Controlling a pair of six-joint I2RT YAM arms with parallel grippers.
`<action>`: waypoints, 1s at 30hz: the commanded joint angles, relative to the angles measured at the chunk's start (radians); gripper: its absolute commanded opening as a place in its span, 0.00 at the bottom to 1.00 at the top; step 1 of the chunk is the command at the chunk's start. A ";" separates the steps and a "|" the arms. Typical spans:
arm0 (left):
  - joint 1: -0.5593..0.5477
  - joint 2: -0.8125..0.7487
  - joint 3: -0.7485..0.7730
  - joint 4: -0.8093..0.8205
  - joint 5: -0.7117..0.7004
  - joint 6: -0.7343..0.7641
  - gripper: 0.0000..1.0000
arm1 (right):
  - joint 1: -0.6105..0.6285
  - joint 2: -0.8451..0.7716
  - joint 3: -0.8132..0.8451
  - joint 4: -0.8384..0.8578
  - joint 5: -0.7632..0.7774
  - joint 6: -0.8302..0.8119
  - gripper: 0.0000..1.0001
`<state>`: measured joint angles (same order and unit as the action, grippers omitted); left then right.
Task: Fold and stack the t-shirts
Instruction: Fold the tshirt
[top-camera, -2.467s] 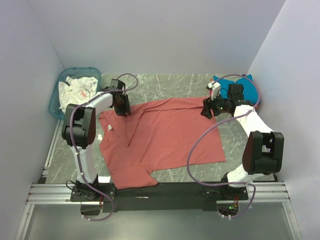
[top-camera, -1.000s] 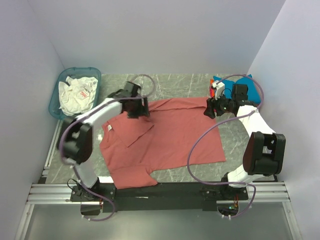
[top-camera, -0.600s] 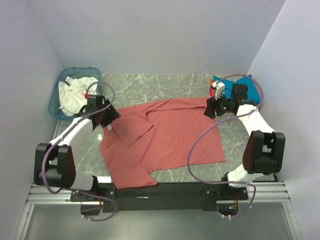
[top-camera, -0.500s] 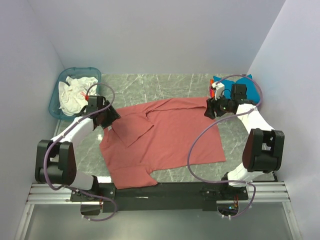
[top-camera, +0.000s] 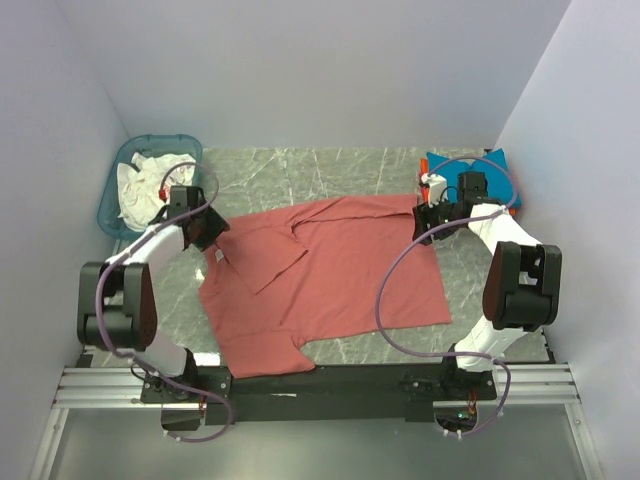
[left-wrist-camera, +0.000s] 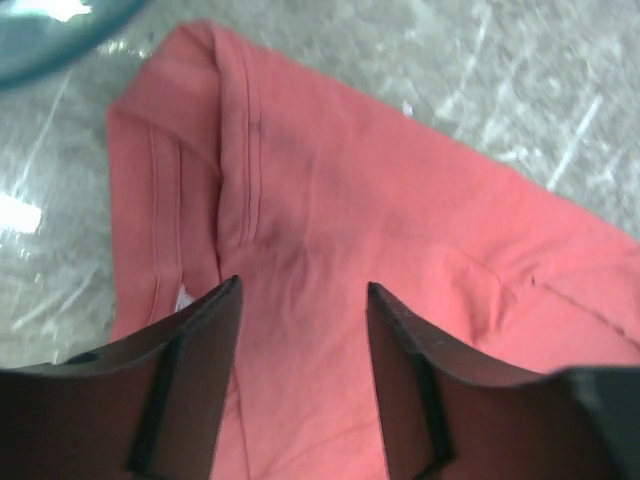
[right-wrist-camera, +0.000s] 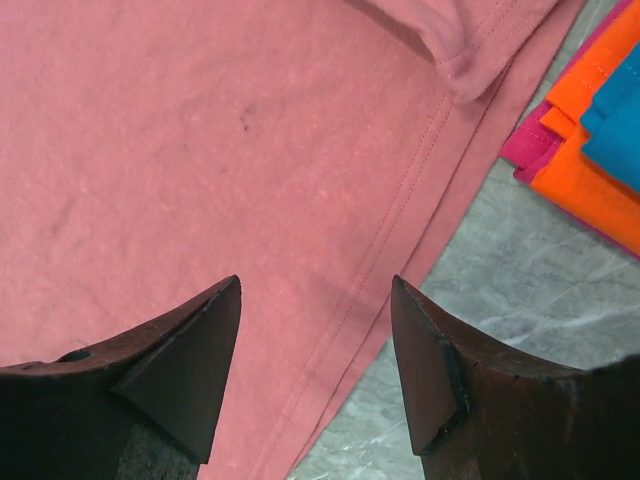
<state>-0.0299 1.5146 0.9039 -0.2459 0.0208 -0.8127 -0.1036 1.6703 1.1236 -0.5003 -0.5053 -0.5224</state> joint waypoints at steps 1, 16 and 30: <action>0.002 0.080 0.102 0.010 -0.051 -0.005 0.57 | -0.008 -0.012 0.012 0.002 -0.002 -0.004 0.68; -0.004 0.235 0.270 -0.119 -0.257 0.107 0.51 | -0.008 0.009 0.016 -0.001 -0.029 0.005 0.68; -0.010 0.380 0.377 -0.156 -0.265 0.141 0.39 | -0.008 0.016 0.008 -0.012 -0.012 -0.017 0.68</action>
<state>-0.0387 1.8851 1.2247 -0.3946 -0.2104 -0.6930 -0.1040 1.6878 1.1236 -0.5026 -0.5163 -0.5228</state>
